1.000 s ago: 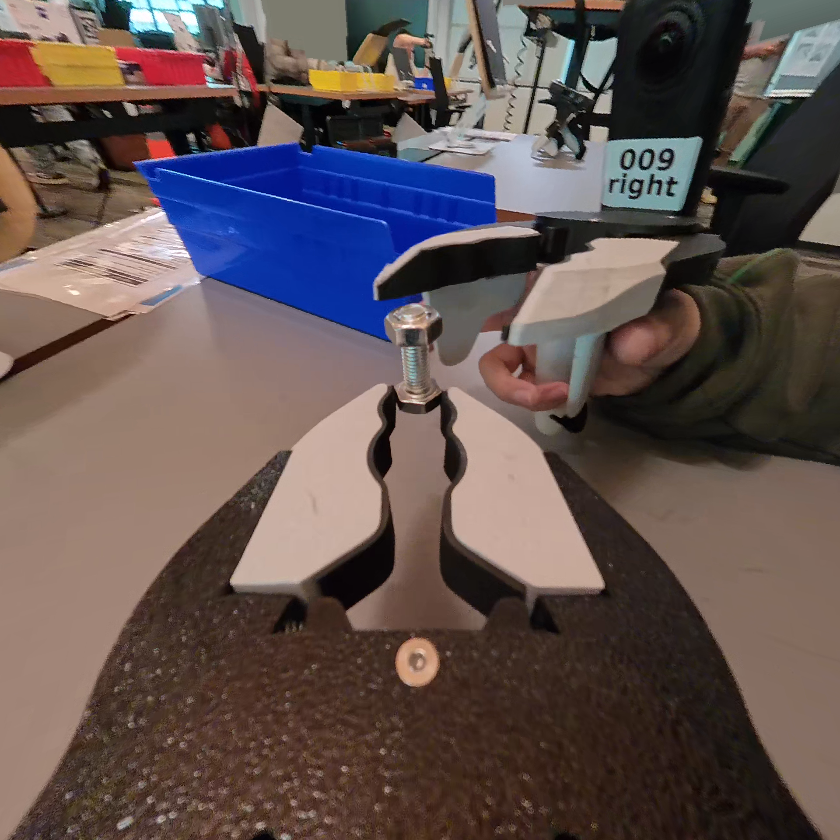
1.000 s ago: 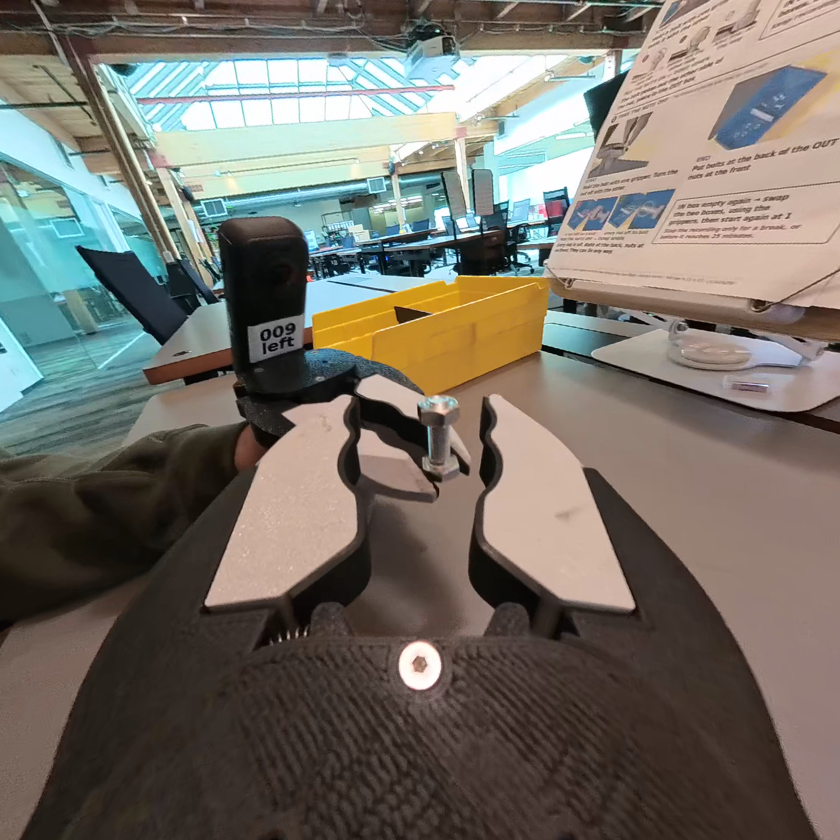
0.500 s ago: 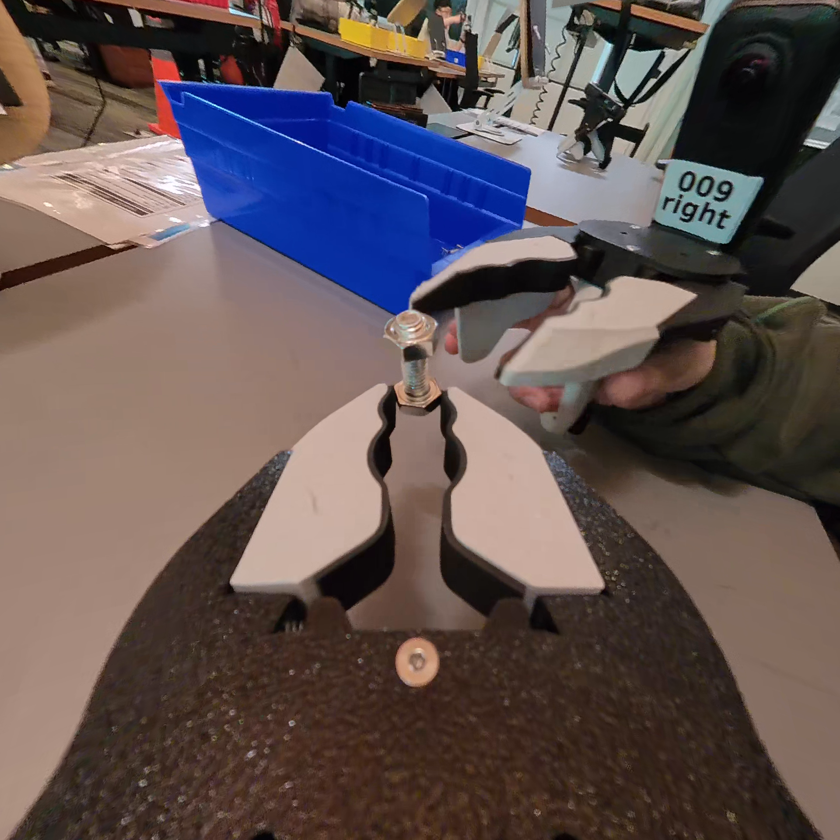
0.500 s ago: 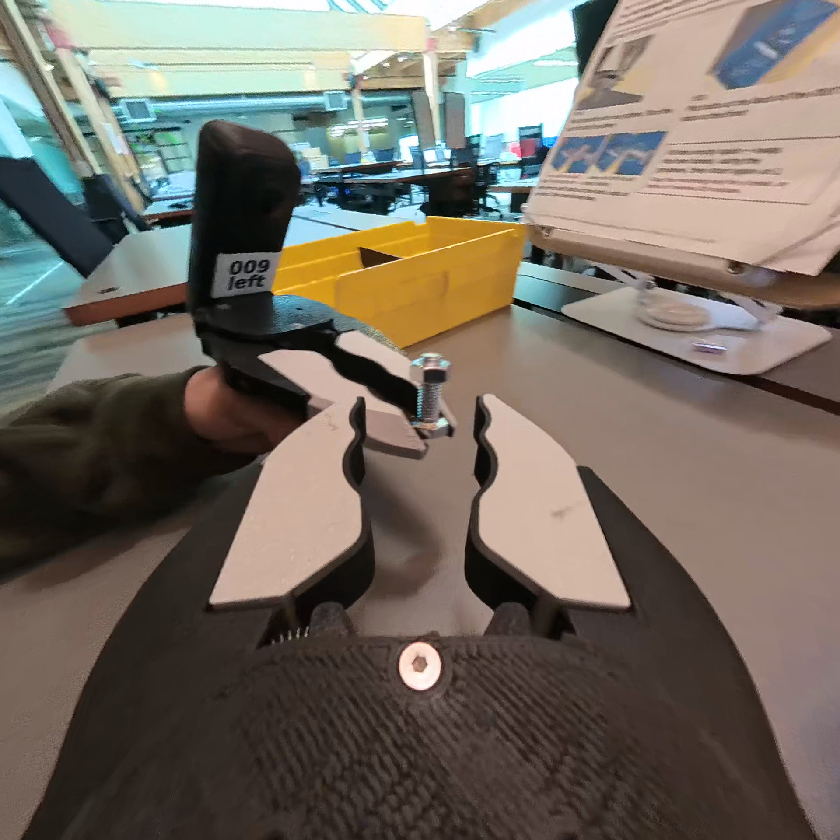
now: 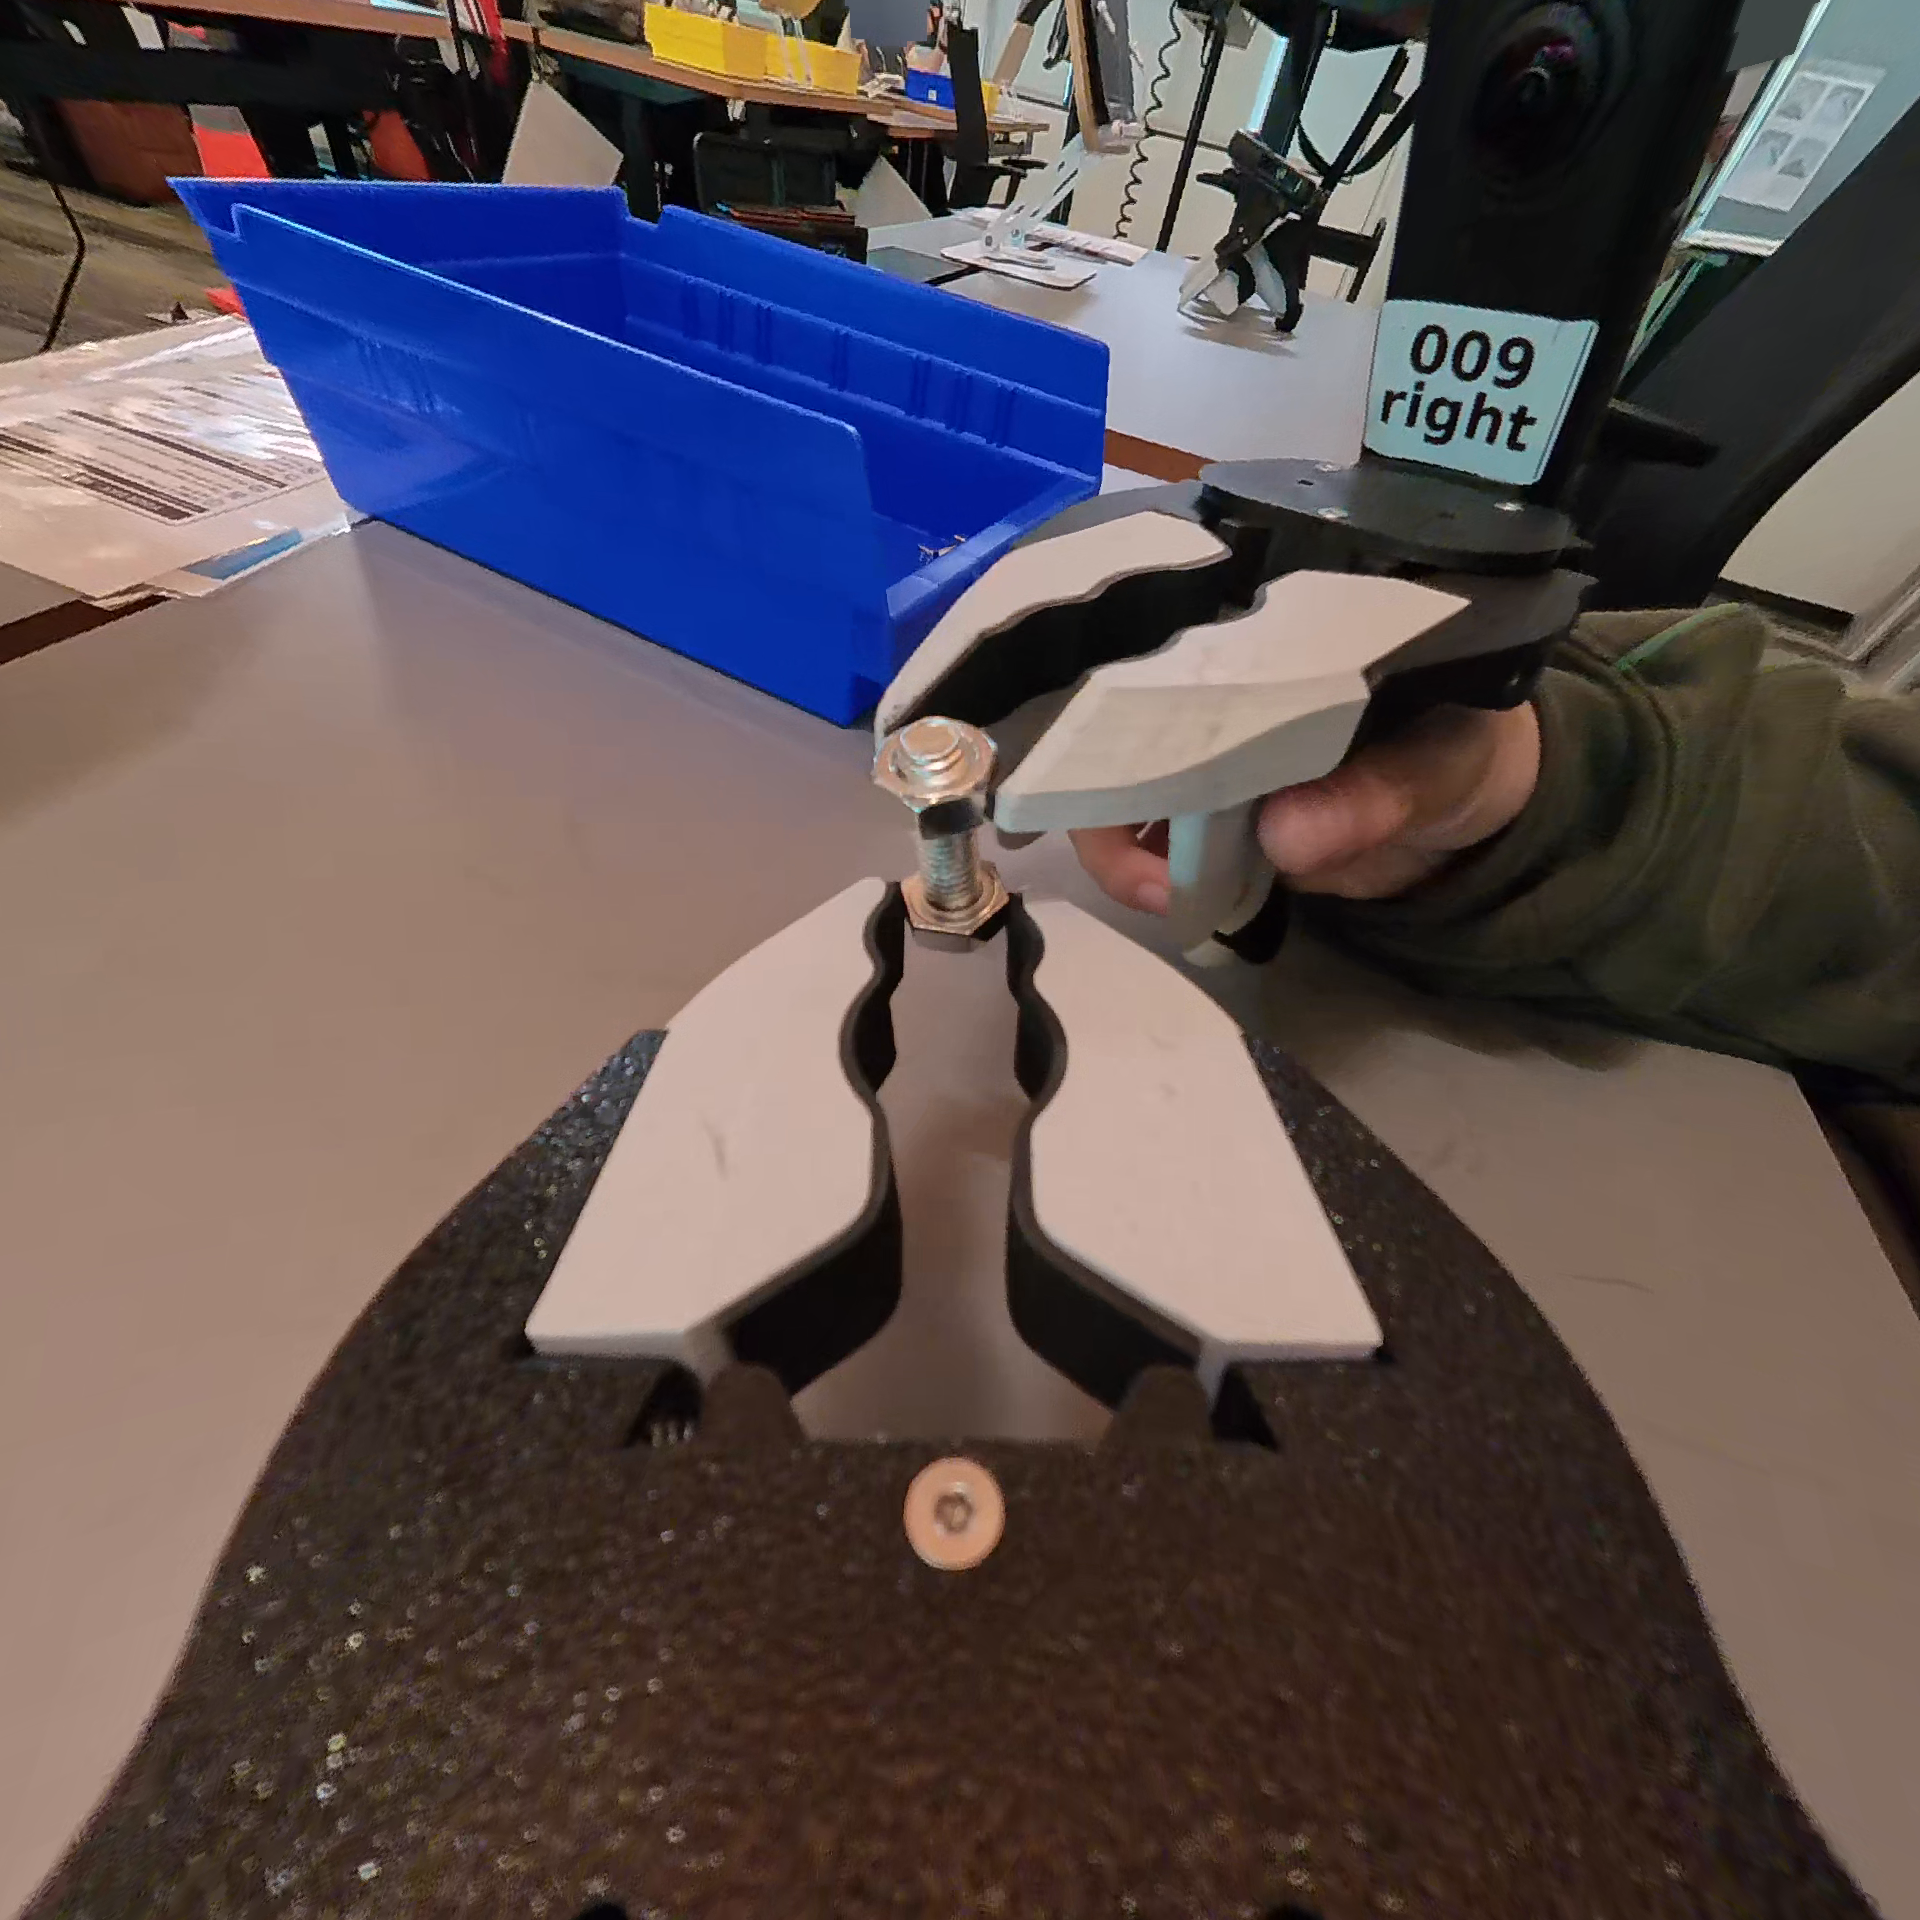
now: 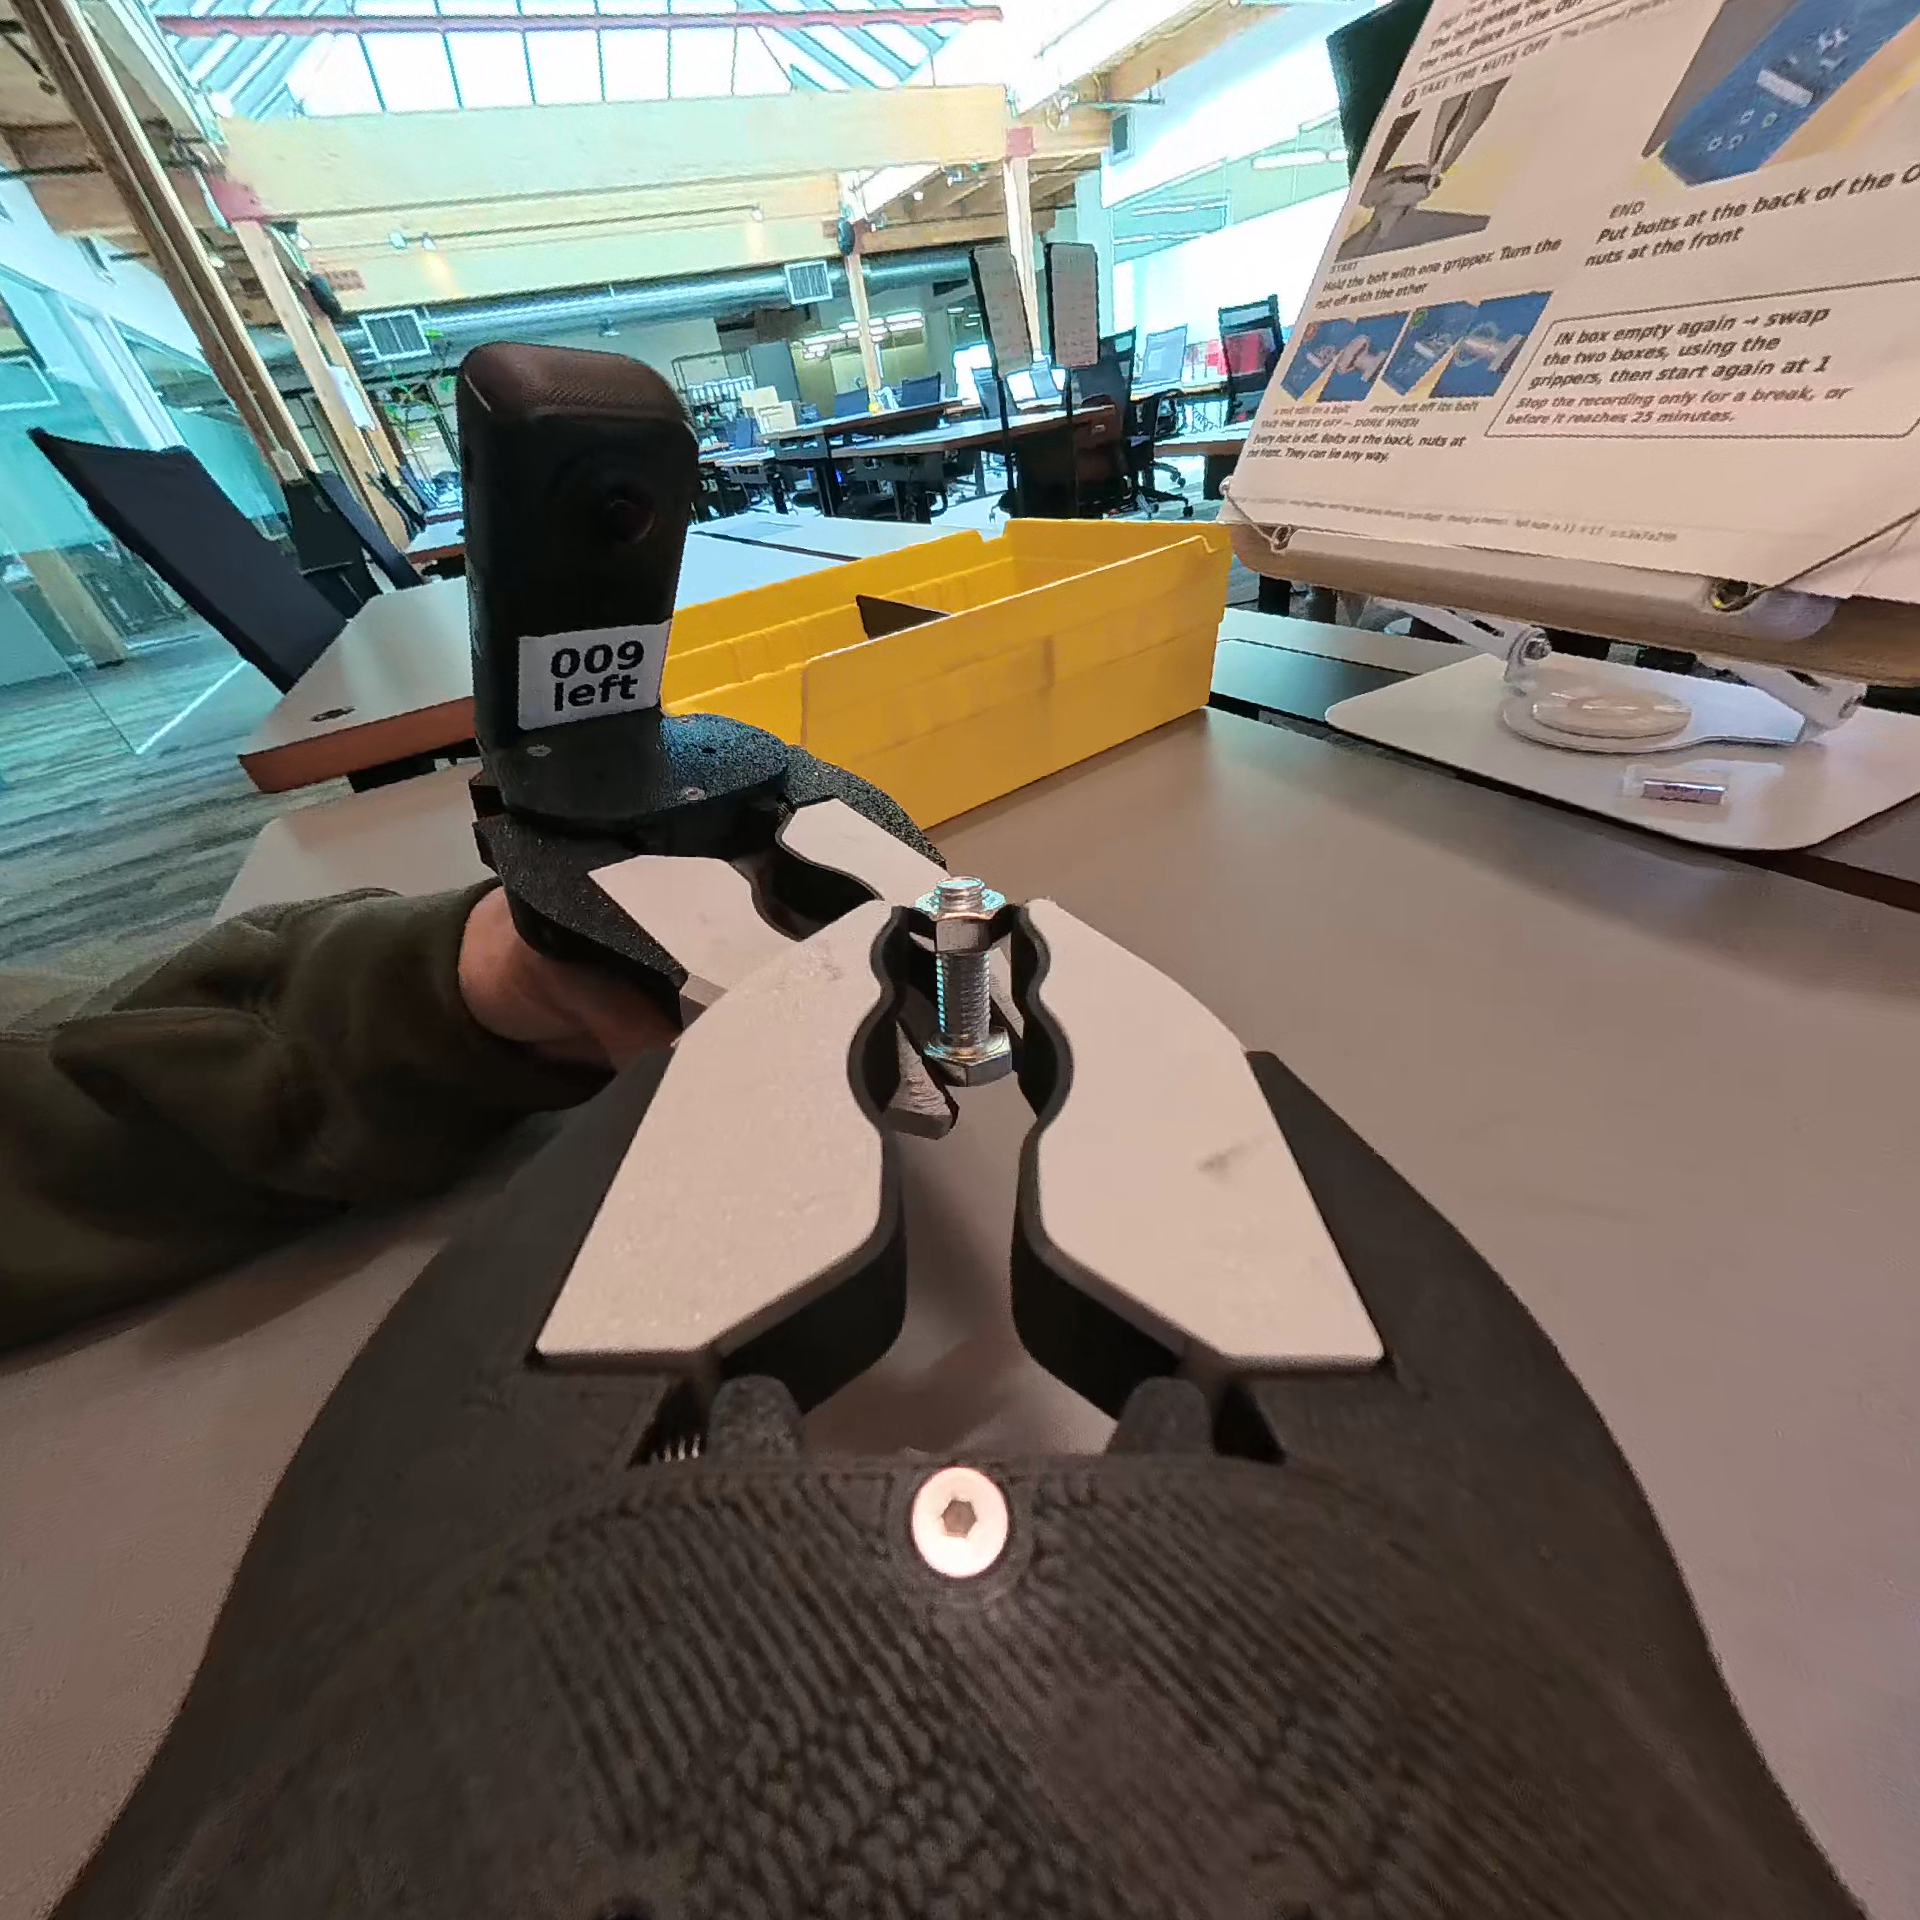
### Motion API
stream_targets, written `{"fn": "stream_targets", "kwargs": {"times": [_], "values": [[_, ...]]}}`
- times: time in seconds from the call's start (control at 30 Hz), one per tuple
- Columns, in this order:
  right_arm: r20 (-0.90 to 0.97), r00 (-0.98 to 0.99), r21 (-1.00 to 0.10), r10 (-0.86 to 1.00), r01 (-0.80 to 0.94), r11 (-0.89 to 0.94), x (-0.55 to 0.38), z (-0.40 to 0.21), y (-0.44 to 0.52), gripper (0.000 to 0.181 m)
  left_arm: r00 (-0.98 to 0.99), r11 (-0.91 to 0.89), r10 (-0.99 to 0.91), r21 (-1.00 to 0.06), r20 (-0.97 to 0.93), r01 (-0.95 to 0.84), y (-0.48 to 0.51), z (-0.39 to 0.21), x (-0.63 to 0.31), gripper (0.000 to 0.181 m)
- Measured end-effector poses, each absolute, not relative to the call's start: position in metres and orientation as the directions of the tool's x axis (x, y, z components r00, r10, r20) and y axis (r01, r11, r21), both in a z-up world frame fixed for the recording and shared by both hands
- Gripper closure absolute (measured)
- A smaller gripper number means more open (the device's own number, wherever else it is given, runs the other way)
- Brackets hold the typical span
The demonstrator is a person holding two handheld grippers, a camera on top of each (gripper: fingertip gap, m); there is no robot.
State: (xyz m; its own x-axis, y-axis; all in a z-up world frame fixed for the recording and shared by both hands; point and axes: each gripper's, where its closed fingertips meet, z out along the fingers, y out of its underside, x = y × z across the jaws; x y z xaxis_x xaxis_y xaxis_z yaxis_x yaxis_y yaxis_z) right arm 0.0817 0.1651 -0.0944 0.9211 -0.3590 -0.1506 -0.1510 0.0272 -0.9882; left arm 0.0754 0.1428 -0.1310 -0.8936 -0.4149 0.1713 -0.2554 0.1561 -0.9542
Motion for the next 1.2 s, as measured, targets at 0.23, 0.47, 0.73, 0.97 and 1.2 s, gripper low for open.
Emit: {"fn": "stream_targets", "kwargs": {"times": [0.23, 0.47, 0.73, 0.97, 1.2], "values": [[-0.258, 0.906, -0.963, -0.336, -0.216, 0.159, 0.087, -0.077, 0.154, 0.164, -0.896, 0.095, -0.440, -0.989, 0.061, -0.113, 0.144, -0.112, 0.077, 0.153], [-0.081, 0.674, -0.977, -0.734, 0.094, 0.194, 0.143, -0.037, 0.051, 0.164, -0.887, 0.016, -0.451, -0.993, 0.098, -0.118, 0.150, -0.101, 0.079, 0.149], [0.512, 0.222, -0.849, -0.830, -0.019, -0.528, 0.204, -0.091, -0.072, 0.163, -0.890, 0.044, -0.443, -0.989, 0.109, -0.143, 0.145, -0.108, 0.079, 0.152], [0.558, 0.212, -0.816, -0.802, -0.036, -0.577, 0.214, -0.104, -0.067, 0.144, -0.885, 0.022, -0.450, -0.989, 0.118, -0.144, 0.148, -0.105, 0.080, 0.152], [0.343, 0.278, -0.939, -0.897, 0.129, -0.319, 0.187, -0.072, -0.037, 0.132, -0.896, -0.014, -0.432, -0.994, 0.106, -0.111, 0.151, -0.085, 0.073, 0.152]]}}
